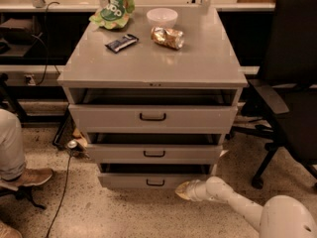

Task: Close bottom drawer

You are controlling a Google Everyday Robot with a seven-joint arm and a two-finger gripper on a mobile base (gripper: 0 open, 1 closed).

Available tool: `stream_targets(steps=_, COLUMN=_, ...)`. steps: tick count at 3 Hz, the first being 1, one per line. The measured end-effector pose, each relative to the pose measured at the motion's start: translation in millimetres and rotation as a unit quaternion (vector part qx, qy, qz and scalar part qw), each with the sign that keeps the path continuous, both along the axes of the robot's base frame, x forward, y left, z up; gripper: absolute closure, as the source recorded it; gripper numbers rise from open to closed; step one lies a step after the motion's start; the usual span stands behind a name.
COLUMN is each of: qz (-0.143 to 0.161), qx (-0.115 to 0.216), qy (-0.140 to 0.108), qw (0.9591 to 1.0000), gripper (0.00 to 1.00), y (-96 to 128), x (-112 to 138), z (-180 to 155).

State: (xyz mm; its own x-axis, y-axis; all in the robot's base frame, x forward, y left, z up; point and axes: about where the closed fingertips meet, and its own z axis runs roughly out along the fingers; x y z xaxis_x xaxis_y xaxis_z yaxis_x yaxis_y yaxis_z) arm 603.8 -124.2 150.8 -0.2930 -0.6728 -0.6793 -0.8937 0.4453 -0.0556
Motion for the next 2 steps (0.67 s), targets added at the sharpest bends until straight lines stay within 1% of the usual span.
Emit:
stream_targets(steps=1, qz=0.01, qx=0.007, qy=-0.019, qw=0.9997, gripper=1.0, y=0.3, x=16.9, z=5.5)
stream_targets(steps=2, qz=0.024, qx=0.019, qy=-0.056, qw=0.998, gripper=1.0, y=-2.0, x=47.1, z=16.8)
